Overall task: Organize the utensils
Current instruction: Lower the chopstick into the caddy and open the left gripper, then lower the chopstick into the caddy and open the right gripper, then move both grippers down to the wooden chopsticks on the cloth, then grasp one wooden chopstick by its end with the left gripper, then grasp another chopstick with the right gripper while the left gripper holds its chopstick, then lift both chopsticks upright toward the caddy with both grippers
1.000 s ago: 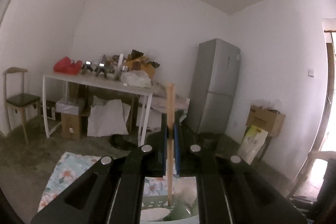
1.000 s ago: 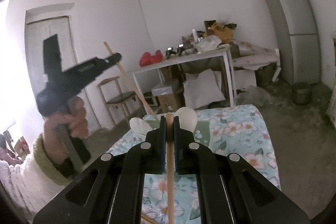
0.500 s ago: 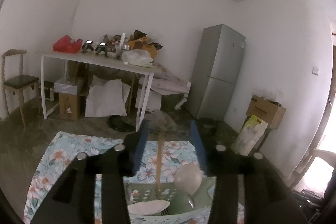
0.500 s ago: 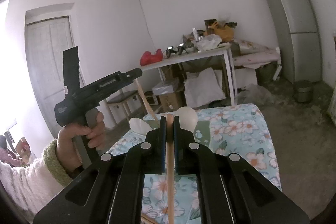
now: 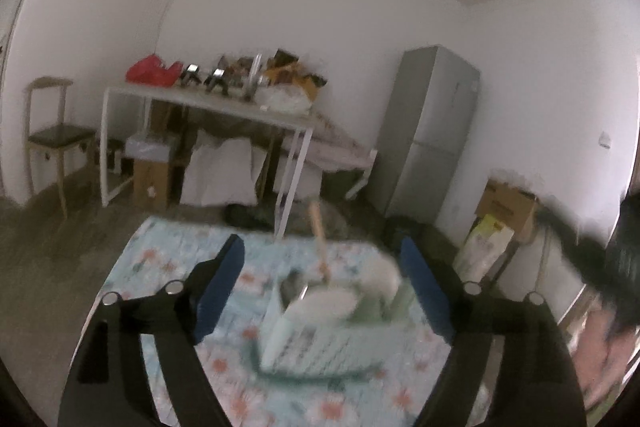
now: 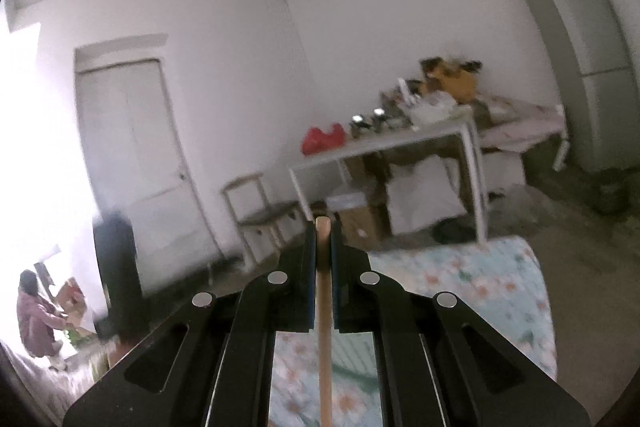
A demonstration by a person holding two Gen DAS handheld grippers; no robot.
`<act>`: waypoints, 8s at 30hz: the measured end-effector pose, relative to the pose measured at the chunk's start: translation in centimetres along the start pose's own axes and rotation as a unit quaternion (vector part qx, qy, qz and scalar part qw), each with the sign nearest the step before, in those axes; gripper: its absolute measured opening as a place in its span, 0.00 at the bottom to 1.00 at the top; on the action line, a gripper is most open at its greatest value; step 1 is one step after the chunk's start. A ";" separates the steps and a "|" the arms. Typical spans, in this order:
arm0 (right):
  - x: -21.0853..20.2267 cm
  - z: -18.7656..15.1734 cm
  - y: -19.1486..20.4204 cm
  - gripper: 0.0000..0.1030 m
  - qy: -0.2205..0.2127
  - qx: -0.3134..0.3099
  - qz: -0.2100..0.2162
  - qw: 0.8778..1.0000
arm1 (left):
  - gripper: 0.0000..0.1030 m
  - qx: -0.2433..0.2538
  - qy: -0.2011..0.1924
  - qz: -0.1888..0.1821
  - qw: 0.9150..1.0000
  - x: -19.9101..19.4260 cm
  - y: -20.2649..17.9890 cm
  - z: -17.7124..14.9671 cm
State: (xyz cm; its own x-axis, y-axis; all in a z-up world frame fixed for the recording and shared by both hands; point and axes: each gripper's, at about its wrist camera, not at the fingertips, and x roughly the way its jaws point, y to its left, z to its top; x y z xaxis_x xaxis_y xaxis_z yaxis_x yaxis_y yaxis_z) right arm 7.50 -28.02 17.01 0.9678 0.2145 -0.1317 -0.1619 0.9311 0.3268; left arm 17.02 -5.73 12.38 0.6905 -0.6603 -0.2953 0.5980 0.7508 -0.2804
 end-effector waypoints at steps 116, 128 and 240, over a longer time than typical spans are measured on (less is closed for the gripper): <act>1.8 -15.6 -1.4 0.44 0.234 0.111 -0.060 0.964 | 0.06 -0.385 0.244 0.052 0.889 -8.7 14.1 -20.3; 5.2 -17.7 4.2 0.44 0.318 -0.015 0.048 0.947 | 0.24 -0.418 0.255 0.006 0.872 -7.9 13.6 -20.5; 0.5 -11.3 -1.6 0.04 0.159 0.099 -0.016 0.982 | 0.05 0.023 -0.153 0.002 0.988 -0.2 -5.0 7.0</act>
State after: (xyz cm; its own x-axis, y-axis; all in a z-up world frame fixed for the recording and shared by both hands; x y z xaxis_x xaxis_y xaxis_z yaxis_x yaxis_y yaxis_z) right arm 6.09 -26.10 5.84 0.8572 0.2974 -0.4205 -0.0617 0.8699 0.4894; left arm 16.77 -9.23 20.21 0.7796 -0.6263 -0.0046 0.6078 0.7584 -0.2354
